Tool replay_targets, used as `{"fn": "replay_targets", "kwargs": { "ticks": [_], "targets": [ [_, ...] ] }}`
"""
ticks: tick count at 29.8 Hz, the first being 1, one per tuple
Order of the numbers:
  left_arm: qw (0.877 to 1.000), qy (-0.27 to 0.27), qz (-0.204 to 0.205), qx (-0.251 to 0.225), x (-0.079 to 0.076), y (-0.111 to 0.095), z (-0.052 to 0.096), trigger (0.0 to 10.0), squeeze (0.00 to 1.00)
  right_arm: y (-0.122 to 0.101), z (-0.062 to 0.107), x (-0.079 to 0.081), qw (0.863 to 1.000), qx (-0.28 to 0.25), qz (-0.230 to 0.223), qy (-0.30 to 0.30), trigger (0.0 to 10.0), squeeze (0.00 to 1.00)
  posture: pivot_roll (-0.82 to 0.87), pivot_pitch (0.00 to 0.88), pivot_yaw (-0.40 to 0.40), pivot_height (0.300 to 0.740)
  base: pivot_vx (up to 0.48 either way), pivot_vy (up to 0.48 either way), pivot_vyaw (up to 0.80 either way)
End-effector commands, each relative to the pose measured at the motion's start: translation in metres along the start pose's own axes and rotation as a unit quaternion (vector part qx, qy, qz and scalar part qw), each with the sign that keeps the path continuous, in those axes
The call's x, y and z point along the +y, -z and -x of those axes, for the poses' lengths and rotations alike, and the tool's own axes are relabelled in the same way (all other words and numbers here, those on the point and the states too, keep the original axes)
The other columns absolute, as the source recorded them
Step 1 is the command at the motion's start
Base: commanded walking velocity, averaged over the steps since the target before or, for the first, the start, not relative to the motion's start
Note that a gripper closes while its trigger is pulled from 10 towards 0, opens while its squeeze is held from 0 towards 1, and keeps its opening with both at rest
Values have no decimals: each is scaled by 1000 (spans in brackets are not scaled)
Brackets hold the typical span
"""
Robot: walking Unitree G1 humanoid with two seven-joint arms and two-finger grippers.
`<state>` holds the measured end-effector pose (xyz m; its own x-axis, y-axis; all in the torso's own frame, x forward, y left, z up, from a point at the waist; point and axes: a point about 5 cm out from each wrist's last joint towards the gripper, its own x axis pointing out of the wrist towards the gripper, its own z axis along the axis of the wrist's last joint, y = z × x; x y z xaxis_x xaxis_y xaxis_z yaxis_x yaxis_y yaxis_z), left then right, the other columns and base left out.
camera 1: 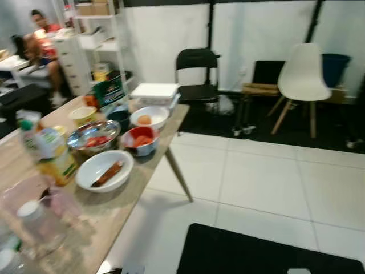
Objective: Restocking fridge
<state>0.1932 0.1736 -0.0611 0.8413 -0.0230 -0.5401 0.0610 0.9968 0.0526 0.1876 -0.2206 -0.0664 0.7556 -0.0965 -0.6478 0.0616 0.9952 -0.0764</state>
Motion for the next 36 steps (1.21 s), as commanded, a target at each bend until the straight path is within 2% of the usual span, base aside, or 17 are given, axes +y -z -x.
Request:
{"fn": "replay_targets", "kwargs": {
  "ticks": [1,8,13,36],
  "targets": [
    [1000,-3,3,18,0,10,5,10000,0,5,1,4,1000,11,-7,-2,10000,0,19,84,39,740,0,0,-800],
    [1000,-1,-2,9,-2,6,4,10000,0,3,0,7,1000,8,-5,-7,10000,0,19,88,38,740,0,0,-677],
    [1000,5,-4,6,-5,4,4,10000,0,3,0,9,1000,4,-5,-10,10000,0,14,92,37,740,0,-58,0],
    [1000,3,4,1,-8,-3,1,10000,0,-1,0,6,1000,-6,-10,-4,10000,0,3,93,44,740,0,-466,0]
  ]
}}
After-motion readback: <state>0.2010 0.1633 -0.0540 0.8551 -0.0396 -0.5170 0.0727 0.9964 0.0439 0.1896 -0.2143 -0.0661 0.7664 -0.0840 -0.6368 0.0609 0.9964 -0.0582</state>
